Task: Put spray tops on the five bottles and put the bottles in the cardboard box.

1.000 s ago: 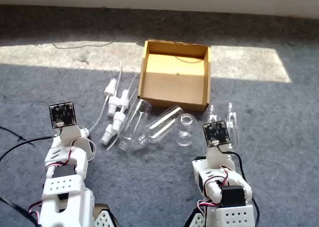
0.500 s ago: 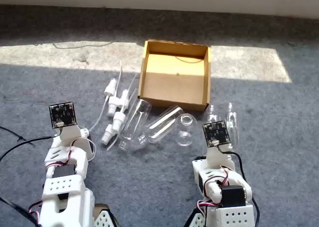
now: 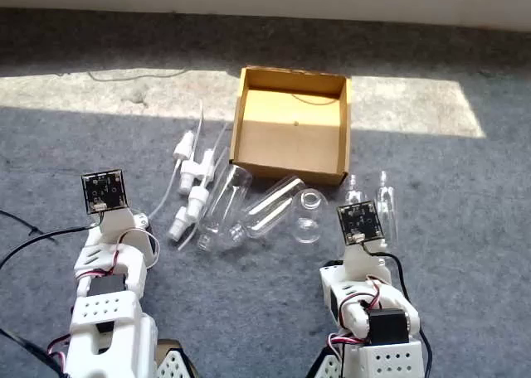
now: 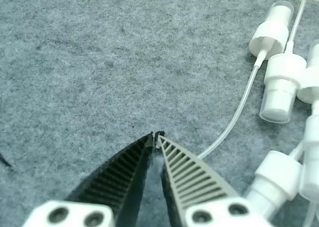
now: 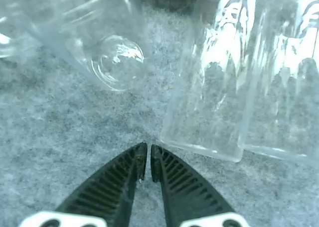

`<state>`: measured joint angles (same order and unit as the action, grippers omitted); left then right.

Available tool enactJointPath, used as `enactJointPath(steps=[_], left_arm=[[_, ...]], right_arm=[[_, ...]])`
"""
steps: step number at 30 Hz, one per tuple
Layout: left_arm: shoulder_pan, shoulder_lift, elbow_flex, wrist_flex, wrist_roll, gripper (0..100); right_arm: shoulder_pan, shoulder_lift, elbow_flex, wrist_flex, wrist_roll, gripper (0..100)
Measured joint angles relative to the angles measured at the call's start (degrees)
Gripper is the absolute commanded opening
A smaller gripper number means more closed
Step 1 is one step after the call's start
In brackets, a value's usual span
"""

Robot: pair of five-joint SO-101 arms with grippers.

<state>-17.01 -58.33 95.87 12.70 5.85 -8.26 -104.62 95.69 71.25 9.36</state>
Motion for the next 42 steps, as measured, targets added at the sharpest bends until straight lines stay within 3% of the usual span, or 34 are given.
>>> enactJointPath(steps=[7,10,15,24,31,34,42], left_arm=[[0.00,0.00,0.00,0.00,0.00,3],[0.00,0.00,0.00,0.00,0.00,3],[0.00,0.00,0.00,0.00,0.00,3],[0.00,0.00,0.00,0.00,0.00,3],[0.00,0.00,0.00,0.00,0.00,3],[0.00,0.00,0.00,0.00,0.00,3],[0.00,0.00,0.00,0.00,0.00,3]], right_arm=[[4.57,0.00,0.00,0.00,0.44,1.0],[7.65,0.00,0.00,-0.53,6.51,1.0],[17.14,0.00,0.00,-7.56,14.68,1.0],[35.34,0.00,0.00,-13.19,15.38,1.0],[37.10,0.09,-6.59,-10.29,16.00,1.7],[37.01,3.34,-13.19,-9.76,15.03,7.7],[34.02,38.59,-41.76,-3.60,14.68,13.2]])
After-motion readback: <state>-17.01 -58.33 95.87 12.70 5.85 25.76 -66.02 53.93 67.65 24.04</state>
